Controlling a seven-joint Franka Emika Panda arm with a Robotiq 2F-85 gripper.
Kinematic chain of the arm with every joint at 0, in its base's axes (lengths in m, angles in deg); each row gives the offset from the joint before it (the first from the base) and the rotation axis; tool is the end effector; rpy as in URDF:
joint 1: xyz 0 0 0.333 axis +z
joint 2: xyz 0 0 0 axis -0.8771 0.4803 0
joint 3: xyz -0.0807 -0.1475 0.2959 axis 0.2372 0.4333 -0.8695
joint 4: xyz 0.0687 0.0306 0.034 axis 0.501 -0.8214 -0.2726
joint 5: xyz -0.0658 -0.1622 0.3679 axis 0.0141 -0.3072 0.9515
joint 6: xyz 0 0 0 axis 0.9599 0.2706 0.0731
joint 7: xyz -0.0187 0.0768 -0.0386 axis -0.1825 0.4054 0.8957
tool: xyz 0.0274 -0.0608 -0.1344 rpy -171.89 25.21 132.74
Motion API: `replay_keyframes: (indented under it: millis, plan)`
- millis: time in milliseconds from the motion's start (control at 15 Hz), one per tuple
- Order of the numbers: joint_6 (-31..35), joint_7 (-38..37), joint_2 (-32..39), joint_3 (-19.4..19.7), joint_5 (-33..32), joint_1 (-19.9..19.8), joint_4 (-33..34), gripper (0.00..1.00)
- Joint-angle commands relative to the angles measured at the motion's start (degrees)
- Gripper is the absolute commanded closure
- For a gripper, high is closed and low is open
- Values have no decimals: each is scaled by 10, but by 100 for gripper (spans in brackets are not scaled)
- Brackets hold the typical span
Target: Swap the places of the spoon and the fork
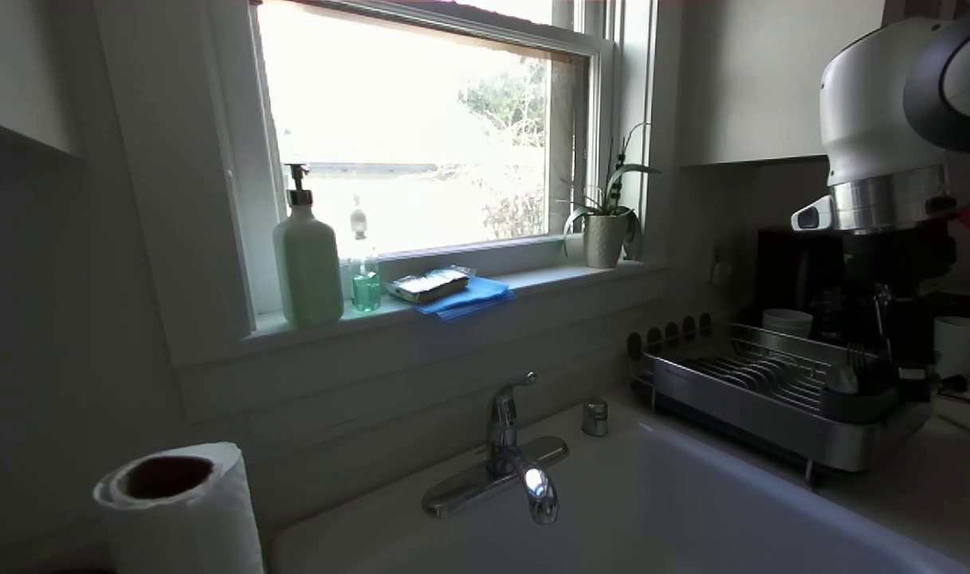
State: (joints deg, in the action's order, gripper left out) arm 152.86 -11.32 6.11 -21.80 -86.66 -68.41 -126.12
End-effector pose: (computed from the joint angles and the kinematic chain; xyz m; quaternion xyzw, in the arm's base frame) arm 0.3631 -0.1433 0.3872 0.9949 0.0154 -0.0985 0.0157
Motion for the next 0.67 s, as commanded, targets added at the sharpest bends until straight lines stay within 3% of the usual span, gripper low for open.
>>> replay_keyframes:
  millis: [0, 267, 467, 533, 600]
  plan:
    - [40, 4, 3, -3, -30, -11, -5, 0]
    - [127, -4, 4, 2, -66, -25, -20, 0]
    - [155, 1, 28, 9, -50, -29, -20, 0]
    - [162, 3, 35, 11, -48, -30, -20, 3]
    - [170, 0, 43, 12, -49, -32, -20, 16]
